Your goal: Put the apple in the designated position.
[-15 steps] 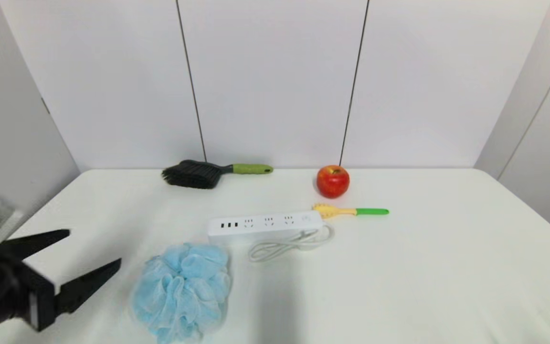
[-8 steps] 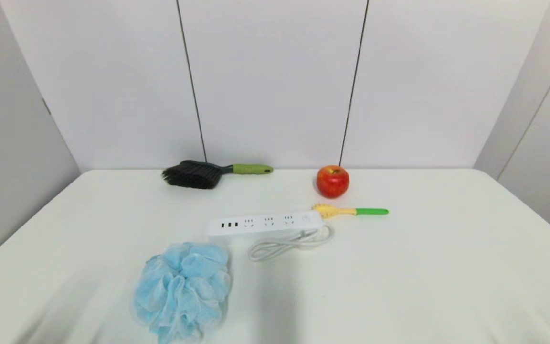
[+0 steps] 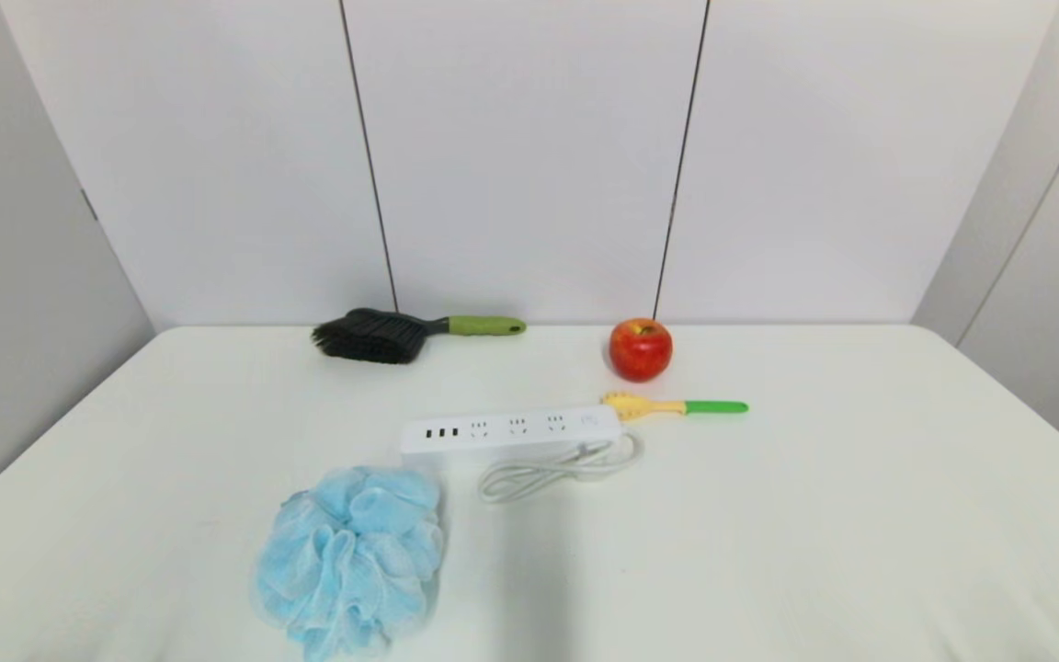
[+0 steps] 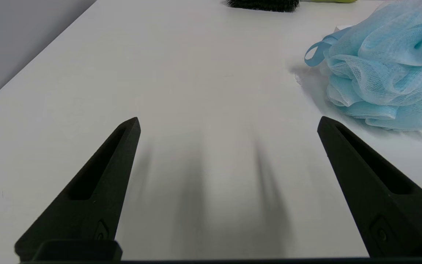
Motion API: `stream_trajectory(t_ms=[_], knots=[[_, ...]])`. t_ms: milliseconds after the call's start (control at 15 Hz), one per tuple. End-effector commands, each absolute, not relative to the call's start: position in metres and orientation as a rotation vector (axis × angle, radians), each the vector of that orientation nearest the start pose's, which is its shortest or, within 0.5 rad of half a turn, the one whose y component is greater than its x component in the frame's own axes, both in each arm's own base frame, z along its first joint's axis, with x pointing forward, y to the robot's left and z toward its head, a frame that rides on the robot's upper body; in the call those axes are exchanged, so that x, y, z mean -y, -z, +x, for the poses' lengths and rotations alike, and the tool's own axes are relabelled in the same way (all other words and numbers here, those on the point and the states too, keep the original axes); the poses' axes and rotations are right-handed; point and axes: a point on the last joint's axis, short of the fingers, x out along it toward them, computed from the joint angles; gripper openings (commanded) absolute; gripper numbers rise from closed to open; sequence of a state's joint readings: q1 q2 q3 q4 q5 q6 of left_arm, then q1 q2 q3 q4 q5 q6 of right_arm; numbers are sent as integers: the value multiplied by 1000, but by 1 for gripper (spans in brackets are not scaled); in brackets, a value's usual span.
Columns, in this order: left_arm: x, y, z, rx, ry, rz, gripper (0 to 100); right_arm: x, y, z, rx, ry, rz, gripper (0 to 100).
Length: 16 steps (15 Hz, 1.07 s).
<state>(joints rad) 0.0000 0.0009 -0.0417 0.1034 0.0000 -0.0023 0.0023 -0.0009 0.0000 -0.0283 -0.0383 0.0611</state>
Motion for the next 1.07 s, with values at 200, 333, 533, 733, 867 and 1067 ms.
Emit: stream_trajectory(t_ms=[200, 333, 533, 733, 867, 1067], knots=[[0, -76, -26, -61, 0, -3, 100, 1, -75, -22, 19, 33, 62, 100], [0, -76, -26, -61, 0, -3, 100, 1, -75, -22, 19, 35, 59, 100], [0, -76, -26, -61, 0, -3, 100, 1, -75, -22, 19, 33, 57, 100], [0, -76, -26, -61, 0, -3, 100, 1, -75, -22, 18, 35, 59, 100], [0, -76, -26, -61, 0, -3, 100, 1, -75, -22, 19, 35, 59, 100], [0, -76, -26, -61, 0, -5, 100, 1, -75, -22, 18, 35, 62, 100]])
